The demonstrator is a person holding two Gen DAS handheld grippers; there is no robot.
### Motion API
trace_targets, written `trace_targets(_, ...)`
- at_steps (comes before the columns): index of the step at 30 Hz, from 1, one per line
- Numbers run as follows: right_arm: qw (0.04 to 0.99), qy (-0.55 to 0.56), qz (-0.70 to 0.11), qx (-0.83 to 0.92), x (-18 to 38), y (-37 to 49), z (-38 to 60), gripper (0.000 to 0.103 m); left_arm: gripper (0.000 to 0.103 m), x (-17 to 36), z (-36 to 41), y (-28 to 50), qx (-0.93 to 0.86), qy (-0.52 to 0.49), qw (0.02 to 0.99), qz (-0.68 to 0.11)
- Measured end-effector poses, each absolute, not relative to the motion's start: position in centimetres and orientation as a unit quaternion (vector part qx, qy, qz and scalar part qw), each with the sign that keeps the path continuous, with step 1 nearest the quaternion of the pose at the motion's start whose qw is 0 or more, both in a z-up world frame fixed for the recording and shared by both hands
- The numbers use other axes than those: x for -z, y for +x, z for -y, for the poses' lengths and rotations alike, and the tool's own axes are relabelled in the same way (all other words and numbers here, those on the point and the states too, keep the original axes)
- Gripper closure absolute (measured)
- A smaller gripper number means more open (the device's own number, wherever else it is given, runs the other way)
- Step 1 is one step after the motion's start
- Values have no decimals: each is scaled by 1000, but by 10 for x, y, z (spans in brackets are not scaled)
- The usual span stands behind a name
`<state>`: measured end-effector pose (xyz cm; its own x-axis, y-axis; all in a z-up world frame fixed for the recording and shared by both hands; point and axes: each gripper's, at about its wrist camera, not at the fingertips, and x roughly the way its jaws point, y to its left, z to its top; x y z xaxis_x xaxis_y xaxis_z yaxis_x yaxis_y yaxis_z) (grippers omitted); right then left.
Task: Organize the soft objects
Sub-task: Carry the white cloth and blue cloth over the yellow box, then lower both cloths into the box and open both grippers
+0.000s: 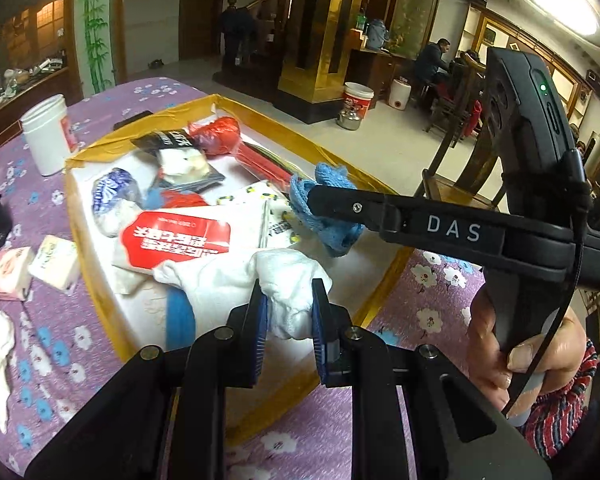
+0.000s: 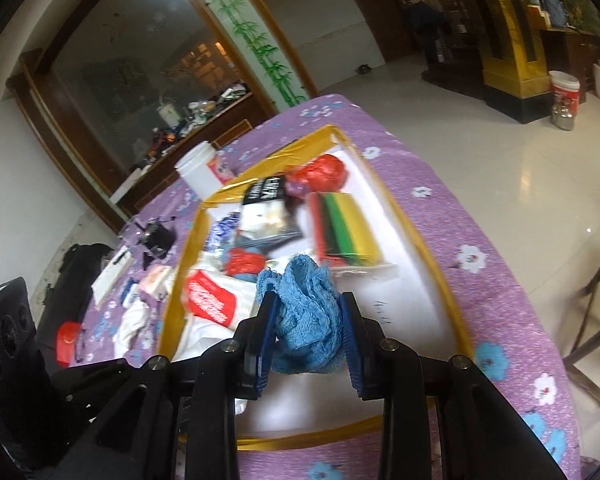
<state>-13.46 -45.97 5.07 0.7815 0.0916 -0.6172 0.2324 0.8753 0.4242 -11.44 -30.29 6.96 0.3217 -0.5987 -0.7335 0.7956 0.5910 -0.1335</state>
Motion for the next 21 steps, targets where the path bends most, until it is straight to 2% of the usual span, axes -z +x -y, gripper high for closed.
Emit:
trace_targets(7, 911, 223, -340, 64, -49, -134, 460, 71, 86, -61, 315, -125, 447, 142, 791, -392)
trace_targets(18, 911, 206, -350, 72, -48, -133, 454, 63, 85, -60, 313, -129, 451, 141, 791, -388)
trace_targets(21, 911, 206, -350, 70, -49, -134, 453, 63, 80, -61, 311, -130, 452, 139, 791, -388)
